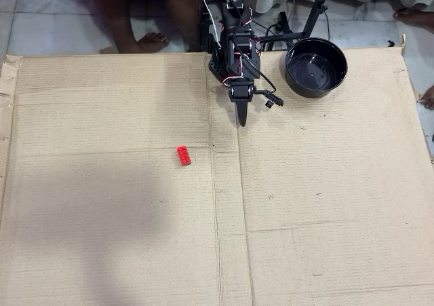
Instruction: Grasp a lego block and put it in the bin.
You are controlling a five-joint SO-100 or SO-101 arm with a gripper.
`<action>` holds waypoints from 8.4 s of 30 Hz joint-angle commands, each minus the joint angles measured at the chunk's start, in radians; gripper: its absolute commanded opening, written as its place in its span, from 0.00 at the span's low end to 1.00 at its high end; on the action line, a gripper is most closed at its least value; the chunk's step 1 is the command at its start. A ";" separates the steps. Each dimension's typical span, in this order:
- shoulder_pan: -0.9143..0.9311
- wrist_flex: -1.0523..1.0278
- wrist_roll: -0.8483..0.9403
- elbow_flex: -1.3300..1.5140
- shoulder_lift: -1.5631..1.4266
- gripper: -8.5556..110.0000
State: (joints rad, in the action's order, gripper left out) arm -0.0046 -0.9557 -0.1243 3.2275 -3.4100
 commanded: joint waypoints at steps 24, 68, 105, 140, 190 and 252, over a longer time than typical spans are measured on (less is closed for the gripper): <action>0.005 -0.002 0.000 0.014 -0.009 0.07; 0.100 0.052 -0.359 -0.011 0.008 0.15; 0.408 0.709 -1.081 -0.410 0.925 0.36; 0.514 0.227 -0.405 -1.040 1.586 0.35; 0.522 0.224 -0.410 -1.170 1.893 0.09; -0.589 -0.074 -1.427 -1.118 0.736 0.07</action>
State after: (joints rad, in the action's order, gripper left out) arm -0.5369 -1.0293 -1.5033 2.1077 -2.6262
